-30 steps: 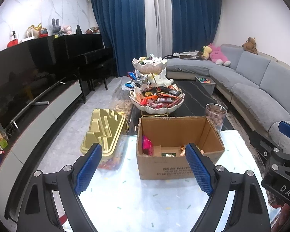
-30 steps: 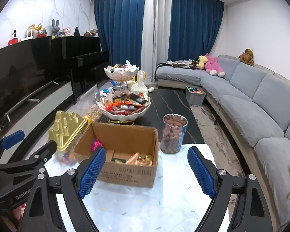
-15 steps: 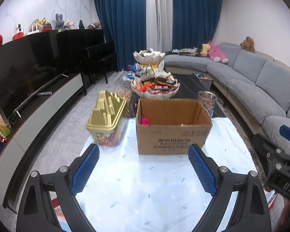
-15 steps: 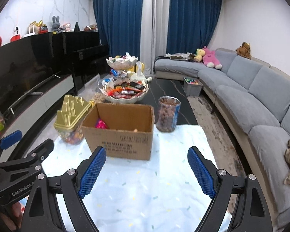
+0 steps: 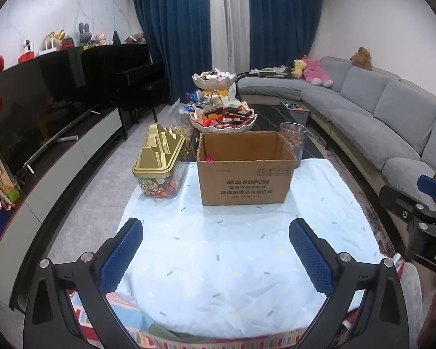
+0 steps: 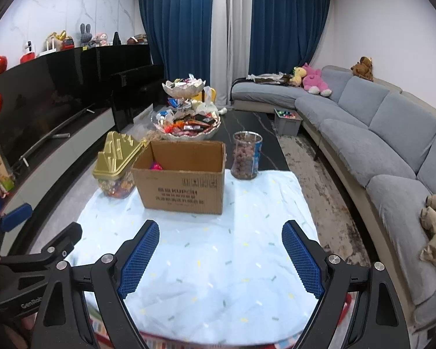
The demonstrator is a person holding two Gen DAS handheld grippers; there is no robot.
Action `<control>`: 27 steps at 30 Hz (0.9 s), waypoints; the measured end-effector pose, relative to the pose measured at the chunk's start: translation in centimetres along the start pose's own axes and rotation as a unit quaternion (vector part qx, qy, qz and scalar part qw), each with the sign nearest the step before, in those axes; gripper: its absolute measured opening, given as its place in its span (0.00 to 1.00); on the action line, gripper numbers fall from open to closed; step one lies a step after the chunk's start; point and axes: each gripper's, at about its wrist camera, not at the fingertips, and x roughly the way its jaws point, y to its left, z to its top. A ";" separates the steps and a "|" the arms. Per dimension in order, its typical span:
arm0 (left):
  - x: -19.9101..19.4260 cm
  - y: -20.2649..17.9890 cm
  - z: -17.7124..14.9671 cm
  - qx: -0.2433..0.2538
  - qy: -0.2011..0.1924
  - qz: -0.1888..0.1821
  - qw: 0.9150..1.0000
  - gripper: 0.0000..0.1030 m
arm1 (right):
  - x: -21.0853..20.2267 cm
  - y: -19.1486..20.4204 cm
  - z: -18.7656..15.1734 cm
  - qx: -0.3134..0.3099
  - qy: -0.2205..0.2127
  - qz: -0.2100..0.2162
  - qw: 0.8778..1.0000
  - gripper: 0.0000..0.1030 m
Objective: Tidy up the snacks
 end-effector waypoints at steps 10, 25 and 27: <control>-3.6 0.2 -1.5 -0.017 0.018 -0.006 1.000 1.00 | -3.1 -0.5 -1.2 0.019 0.021 -0.001 1.000 0.90; -6.8 0.8 -2.9 -0.026 -0.011 0.027 0.999 1.00 | -6.6 -1.1 -2.5 0.030 -0.012 -0.026 0.999 0.90; -7.0 0.7 -3.0 -0.026 -0.015 0.028 0.999 1.00 | -6.9 -1.2 -2.5 0.032 -0.015 -0.026 0.999 0.90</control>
